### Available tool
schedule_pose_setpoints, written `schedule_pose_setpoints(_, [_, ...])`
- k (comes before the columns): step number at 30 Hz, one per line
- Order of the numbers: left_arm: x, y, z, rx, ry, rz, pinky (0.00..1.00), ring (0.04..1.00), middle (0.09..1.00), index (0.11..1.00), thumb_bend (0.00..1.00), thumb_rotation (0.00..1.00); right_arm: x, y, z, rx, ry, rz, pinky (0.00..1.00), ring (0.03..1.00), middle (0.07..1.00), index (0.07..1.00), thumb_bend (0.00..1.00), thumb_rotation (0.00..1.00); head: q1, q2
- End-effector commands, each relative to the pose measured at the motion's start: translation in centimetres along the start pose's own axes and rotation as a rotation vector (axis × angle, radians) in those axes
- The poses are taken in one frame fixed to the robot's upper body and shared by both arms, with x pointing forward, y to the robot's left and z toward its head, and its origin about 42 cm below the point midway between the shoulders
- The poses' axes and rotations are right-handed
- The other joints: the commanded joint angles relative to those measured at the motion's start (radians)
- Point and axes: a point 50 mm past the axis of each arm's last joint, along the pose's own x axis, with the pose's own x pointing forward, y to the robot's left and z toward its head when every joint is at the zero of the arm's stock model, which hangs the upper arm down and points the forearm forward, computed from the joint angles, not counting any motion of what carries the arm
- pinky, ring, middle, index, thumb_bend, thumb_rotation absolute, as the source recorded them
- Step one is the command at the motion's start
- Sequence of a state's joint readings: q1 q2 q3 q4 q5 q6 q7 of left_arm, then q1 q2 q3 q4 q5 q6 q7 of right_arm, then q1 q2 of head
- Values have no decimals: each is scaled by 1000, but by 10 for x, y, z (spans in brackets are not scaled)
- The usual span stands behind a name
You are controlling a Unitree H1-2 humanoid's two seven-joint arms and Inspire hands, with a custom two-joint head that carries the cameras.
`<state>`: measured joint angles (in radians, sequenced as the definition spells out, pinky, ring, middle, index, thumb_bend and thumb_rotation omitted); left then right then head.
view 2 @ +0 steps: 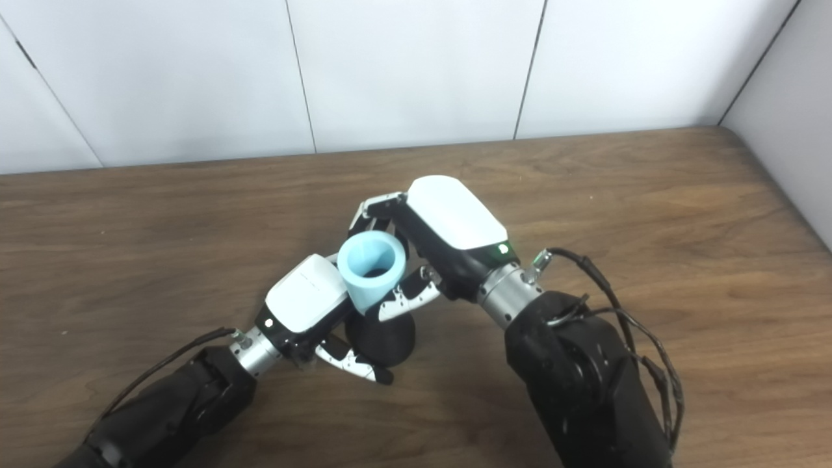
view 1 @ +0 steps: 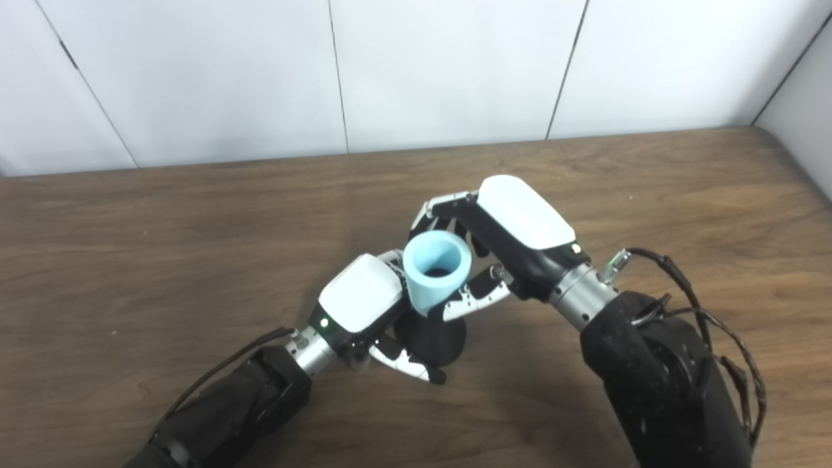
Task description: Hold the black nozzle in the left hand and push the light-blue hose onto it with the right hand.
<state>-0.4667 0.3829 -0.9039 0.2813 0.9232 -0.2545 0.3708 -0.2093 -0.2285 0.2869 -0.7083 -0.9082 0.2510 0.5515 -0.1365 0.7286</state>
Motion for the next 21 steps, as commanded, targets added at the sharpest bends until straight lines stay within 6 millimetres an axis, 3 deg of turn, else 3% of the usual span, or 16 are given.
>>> schedule_pose_setpoints(1, [-58,-92,60,-39,-75,-432,752,464,441,527,514,0,-4,-4,9,-77,-86,-53,177,347,433,531,510,0,-1,0])
schedule_pose_setpoints(13, [-60,-91,61,-45,-69,-440,758,476,451,522,514,0,-9,7,-4,-68,-47,-67,187,348,435,536,509,0,1,5])
schedule_pose_setpoints(21, [-63,-90,59,-45,-70,-436,754,466,444,526,512,0,-10,8,-14,68,20,-82,162,335,439,537,507,0,-1,6])
